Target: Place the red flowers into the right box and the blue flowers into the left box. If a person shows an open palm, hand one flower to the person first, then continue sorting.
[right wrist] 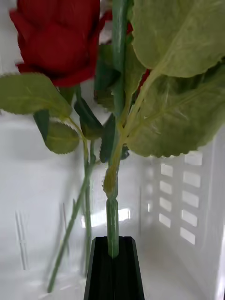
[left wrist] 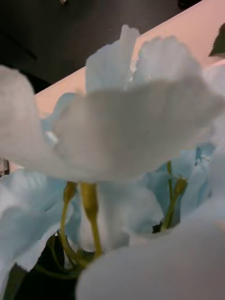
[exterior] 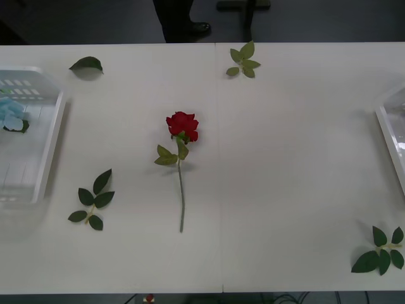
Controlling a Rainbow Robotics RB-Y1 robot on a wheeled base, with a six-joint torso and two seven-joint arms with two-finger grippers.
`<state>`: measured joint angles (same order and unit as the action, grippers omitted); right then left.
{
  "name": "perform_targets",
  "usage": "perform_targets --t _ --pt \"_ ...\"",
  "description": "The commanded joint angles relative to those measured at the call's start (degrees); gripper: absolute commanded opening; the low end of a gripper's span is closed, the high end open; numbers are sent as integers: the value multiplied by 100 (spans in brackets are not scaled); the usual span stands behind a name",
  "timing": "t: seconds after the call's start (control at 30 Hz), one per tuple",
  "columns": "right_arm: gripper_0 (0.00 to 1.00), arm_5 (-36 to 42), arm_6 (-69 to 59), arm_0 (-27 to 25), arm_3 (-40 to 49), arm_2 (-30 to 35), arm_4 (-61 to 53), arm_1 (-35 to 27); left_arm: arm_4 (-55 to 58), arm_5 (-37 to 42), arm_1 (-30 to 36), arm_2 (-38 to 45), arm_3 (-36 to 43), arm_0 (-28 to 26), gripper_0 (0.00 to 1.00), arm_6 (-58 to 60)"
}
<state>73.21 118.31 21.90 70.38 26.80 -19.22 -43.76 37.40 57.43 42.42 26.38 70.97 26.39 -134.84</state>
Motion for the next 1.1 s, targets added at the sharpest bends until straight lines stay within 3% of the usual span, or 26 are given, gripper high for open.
perform_targets --t 0.03,0.23,0.33,0.37,0.4,0.43,0.47,0.5,0.57,0.7,0.87,1.1 --pt "0 -70 0 130 -182 18 -82 -265 382 462 302 157 102 -11 100 -122" --pt "5 -70 26 130 -332 -8 -135 -265 1138 1482 495 254 269 -20 100 -104" --pt "17 -114 52 130 -332 -44 -187 -265 1569 2167 645 386 295 -20 100 -60" --pt "42 -140 61 130 -332 -52 -214 -265 1701 2422 671 429 339 -20 100 -42" --pt "56 -149 61 130 -332 -52 -222 -265 1762 2571 689 456 365 -11 100 -25" --pt "75 -166 79 130 -332 -61 -258 -265 1877 2844 706 491 471 -20 100 -7" --pt "88 -166 96 130 -332 -61 -293 -265 2008 3099 706 517 594 -20 100 28" --pt "95 -166 114 130 -332 -61 -319 -265 2114 3283 706 526 708 -20 100 89" --pt "100 -157 175 130 -314 -35 -477 -265 2325 3617 706 491 989 -11 100 362" --pt "100 -52 527 130 -156 27 -873 -265 2975 3846 697 122 1780 -99 100 1214" --pt "100 581 949 130 407 80 -1356 -247 3186 3187 381 -546 2993 -468 100 2366" --pt "100 1512 1582 121 1171 141 -2332 -63 2237 2589 -691 -1451 4206 -855 100 3280"
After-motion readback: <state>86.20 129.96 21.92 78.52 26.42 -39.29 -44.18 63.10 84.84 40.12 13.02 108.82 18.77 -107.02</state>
